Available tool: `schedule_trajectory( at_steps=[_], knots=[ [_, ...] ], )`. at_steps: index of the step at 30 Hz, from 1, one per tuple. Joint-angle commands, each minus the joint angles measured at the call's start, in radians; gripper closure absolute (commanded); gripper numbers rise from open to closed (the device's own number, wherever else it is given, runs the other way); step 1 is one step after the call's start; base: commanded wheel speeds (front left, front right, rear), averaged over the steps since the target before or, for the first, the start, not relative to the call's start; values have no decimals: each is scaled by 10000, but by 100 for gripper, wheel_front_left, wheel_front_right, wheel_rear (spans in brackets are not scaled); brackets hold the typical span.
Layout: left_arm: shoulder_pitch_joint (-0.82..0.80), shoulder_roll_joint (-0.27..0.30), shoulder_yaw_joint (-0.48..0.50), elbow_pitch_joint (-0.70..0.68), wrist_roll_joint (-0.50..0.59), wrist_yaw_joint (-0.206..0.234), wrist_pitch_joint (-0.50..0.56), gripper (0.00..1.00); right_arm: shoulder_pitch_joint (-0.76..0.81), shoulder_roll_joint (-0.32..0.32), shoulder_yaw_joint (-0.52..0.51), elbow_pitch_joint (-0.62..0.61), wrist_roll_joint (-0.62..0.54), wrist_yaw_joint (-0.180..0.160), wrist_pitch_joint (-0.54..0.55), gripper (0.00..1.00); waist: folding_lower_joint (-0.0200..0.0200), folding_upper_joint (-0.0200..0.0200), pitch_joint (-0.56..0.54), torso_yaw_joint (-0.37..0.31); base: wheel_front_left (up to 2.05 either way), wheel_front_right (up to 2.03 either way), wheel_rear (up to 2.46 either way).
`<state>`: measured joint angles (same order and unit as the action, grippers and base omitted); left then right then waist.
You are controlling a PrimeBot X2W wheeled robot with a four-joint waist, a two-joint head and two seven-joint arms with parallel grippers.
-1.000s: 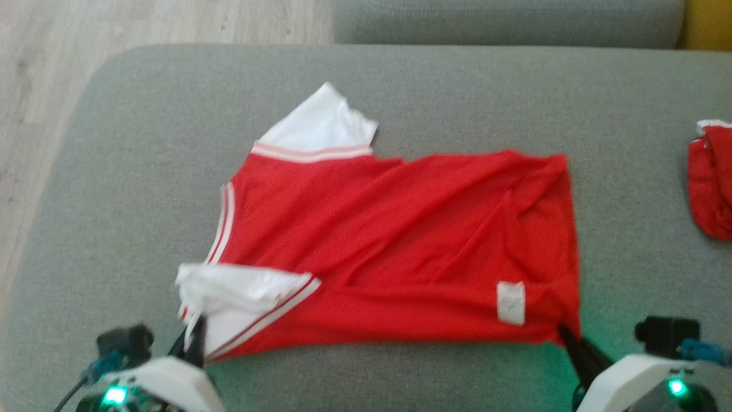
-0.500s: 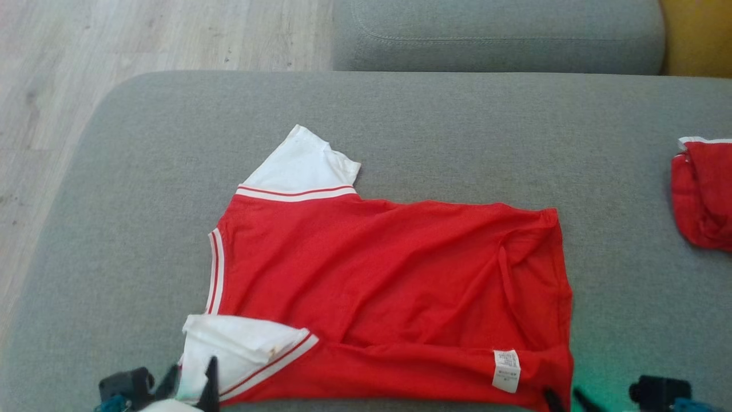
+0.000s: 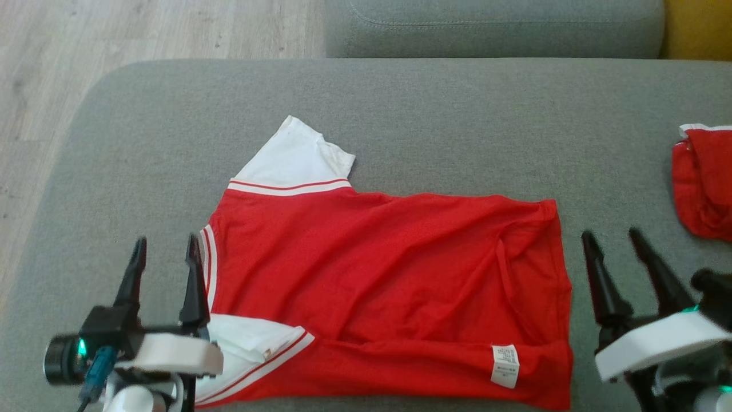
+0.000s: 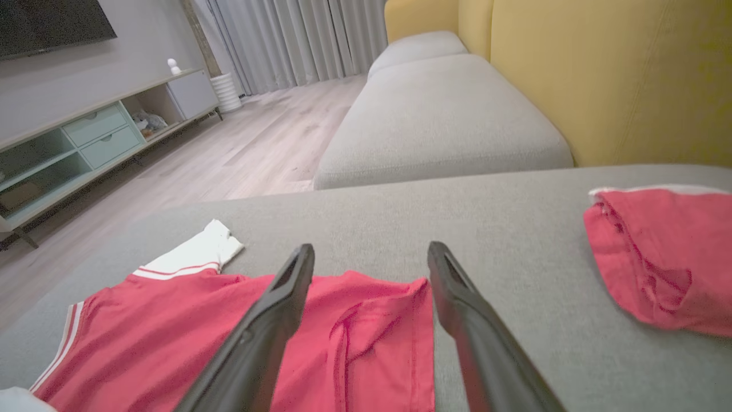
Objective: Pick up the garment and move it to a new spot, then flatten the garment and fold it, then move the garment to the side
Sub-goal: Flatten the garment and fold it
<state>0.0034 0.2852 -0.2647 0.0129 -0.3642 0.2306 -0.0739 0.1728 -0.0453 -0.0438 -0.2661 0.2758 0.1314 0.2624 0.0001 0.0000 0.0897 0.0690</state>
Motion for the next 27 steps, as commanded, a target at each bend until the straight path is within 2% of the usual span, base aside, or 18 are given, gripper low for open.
schedule_trajectory(
  at_steps=[1, 9, 14, 19, 23, 24, 27],
  knots=[
    [-546, 289, 281, -455, 209, 132, -87, 0, -476, -189, 182, -604, -155, -7, -72, 0, -1, 0, 43, -10, 0, 0, 0],
    [-929, 434, 61, -622, 486, 193, 246, 0, -775, -127, 125, -1191, -399, -7, 196, 0, -1, 0, 360, -68, 0, 0, 0],
    [-1483, 411, -32, -401, 387, 10, 415, 0, -1015, -96, 80, -1432, -504, -7, 199, 0, -1, 0, 939, -116, 0, 0, 0],
    [-3081, 234, -279, 431, 217, -572, 620, 0, -1515, -75, -17, -1660, -655, -7, 30, 0, -1, 0, 1836, -212, 0, 0, 0],
    [-4813, -132, -561, 1771, -4, -1222, 783, 0, -1863, -63, -49, -1644, -685, -7, -27, 0, -1, 0, 2499, -273, 0, 0, 0],
    [-4813, -132, -561, 1771, -4, -1222, 783, 0, -1863, -63, -49, -1644, -685, -7, -27, 0, -1, 0, 2499, -273, 0, 0, 0],
    [-6168, -464, -801, 3110, -147, -1751, 947, 0, -2046, -58, -28, -1574, -669, -7, -35, 0, -1, 0, 2953, -321, 0, 0, 0]
  ],
)
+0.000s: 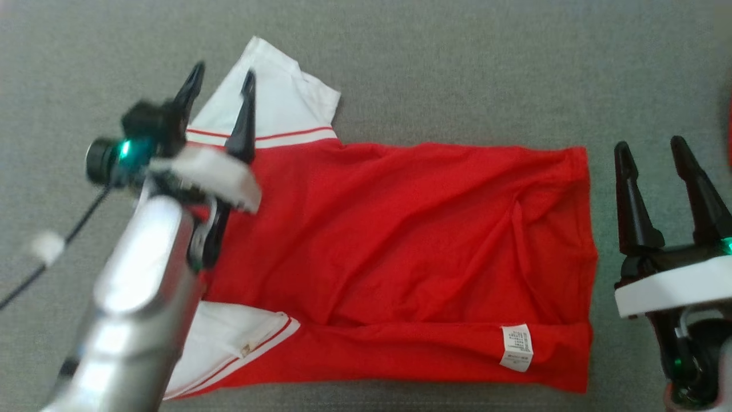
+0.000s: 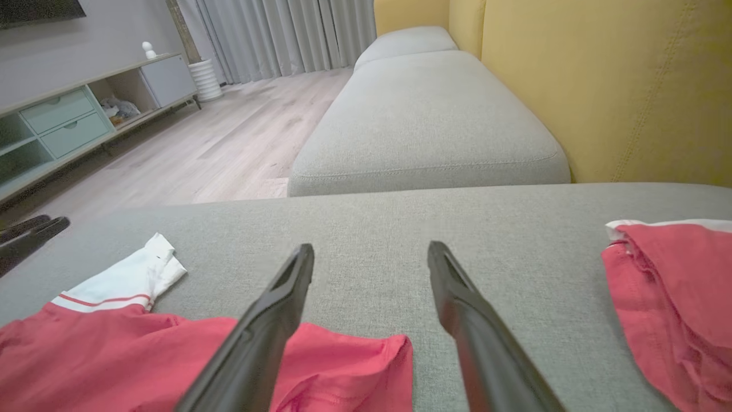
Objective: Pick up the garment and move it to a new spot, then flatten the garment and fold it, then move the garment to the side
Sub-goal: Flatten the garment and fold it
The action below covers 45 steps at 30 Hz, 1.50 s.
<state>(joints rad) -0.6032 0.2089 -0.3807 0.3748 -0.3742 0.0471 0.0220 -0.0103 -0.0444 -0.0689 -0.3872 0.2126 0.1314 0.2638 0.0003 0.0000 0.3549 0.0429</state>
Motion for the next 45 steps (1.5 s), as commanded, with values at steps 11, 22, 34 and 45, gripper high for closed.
schedule_trajectory(
  at_steps=[11, 22, 34, 45],
  knots=[
    [-3644, -651, -274, 4850, -320, -1119, 1040, 0, -514, -60, 338, 4, 167, -7, -21, 0, -3, 0, 1046, -314, 0, 0, 0],
    [-4552, -1026, -935, 7249, -452, -1603, 2594, 100, -637, -59, 184, 154, 122, -7, 119, 0, -3, 0, 1042, -328, 0, 0, 0],
    [-4793, -738, -686, 7050, -613, -1544, -451, 100, -1254, -614, 116, 1228, 213, -7, 251, 0, -3, 0, 725, 69, 0, 0, 0],
    [-4528, -637, -736, 6304, -1061, -1728, -1204, 100, -2023, -1304, 758, 3857, 682, -7, 613, 0, -3, 0, 677, 439, 0, 0, 0]
  ],
)
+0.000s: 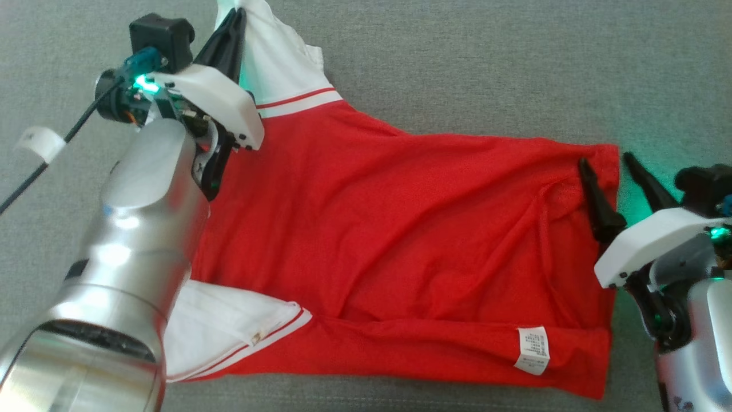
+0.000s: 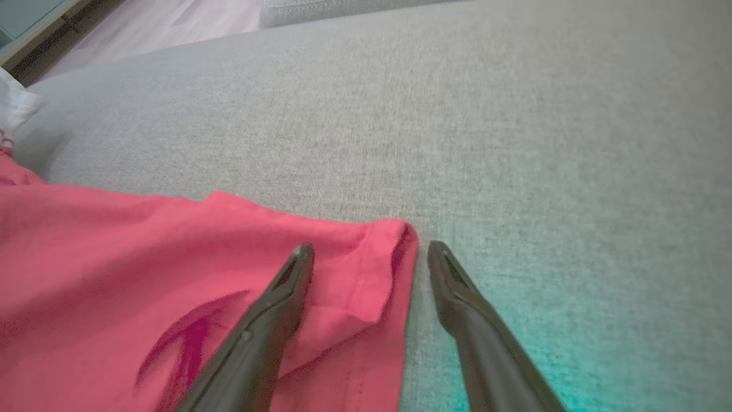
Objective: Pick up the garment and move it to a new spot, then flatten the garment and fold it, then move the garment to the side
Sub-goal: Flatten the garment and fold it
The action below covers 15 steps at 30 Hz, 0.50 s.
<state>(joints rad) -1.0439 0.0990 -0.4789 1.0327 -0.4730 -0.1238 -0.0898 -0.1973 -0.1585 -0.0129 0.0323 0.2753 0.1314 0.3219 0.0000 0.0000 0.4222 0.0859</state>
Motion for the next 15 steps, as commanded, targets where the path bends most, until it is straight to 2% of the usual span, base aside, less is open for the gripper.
schedule_trajectory(
  at_steps=[1, 6, 7, 9, 15],
  knots=[
    [-64, 467, 236, -379, -132, -28, -135, 100, -226, -196, 270, -123, 123, -7, 76, 0, 0, 0, 16, 28, 0, 0, 0],
    [252, 592, 168, -862, -355, -50, -323, 100, -568, -320, 554, 860, 268, -7, 652, 0, 0, 0, 60, 73, 0, 0, 0],
    [323, 622, 180, -952, -410, -52, -374, 100, -620, -350, 634, 1011, 313, -7, 827, 3, 0, 0, 53, 76, 0, 0, 0],
    [469, 688, 222, -1139, -504, -54, -522, 100, -670, -416, 721, 1236, 398, -7, 1163, 100, 0, 0, 18, 96, 0, 0, 0],
    [1103, 981, 629, -1951, -763, 228, -1232, 100, -717, -432, 318, 669, 619, -7, 750, 100, 0, 0, -282, 122, 0, 0, 0]
  ],
)
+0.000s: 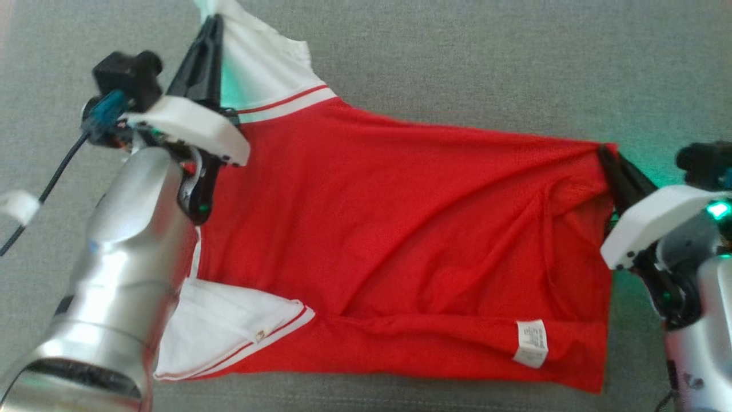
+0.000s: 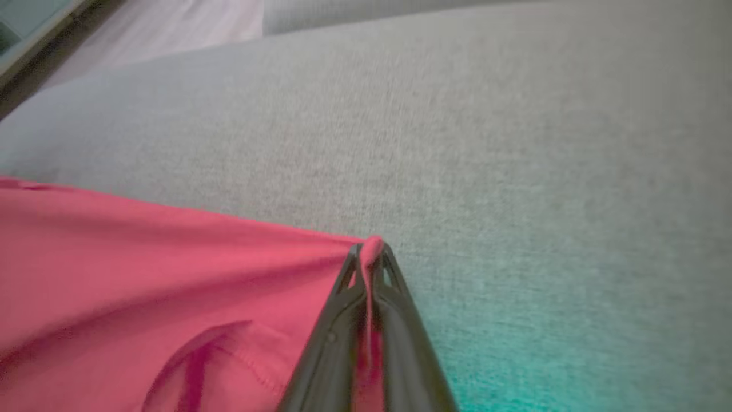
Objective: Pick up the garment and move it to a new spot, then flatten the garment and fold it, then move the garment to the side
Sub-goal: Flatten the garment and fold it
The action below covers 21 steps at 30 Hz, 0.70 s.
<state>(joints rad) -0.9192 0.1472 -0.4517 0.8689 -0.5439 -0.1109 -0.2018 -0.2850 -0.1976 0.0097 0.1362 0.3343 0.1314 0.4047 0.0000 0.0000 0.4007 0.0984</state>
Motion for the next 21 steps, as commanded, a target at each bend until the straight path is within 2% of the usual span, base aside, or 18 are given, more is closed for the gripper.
schedule_trajectory(
  at_steps=[1, 8, 15, 21],
  knots=[
    [27, 548, 456, -539, -112, 161, -212, 100, 174, -25, 12, -550, 45, -7, -222, 100, 0, 0, -133, -5, 0, 0, 0],
    [2118, 792, 1253, -3130, -501, 740, -555, 100, 592, 130, -365, -1545, 99, -7, -1009, 100, 0, 0, -596, 117, 0, 0, 0],
    [5845, 923, 1849, -6312, -939, 1590, -559, 100, 1844, 360, -412, -2251, 464, -7, -1363, 100, 0, 0, -1161, 270, 0, 0, 0],
    [8437, 701, 1783, -7633, -1749, 2032, 105, 100, 3524, 530, -523, -2659, 742, -7, -1218, 100, 0, 0, -1552, 493, 0, 0, 0]
  ],
)
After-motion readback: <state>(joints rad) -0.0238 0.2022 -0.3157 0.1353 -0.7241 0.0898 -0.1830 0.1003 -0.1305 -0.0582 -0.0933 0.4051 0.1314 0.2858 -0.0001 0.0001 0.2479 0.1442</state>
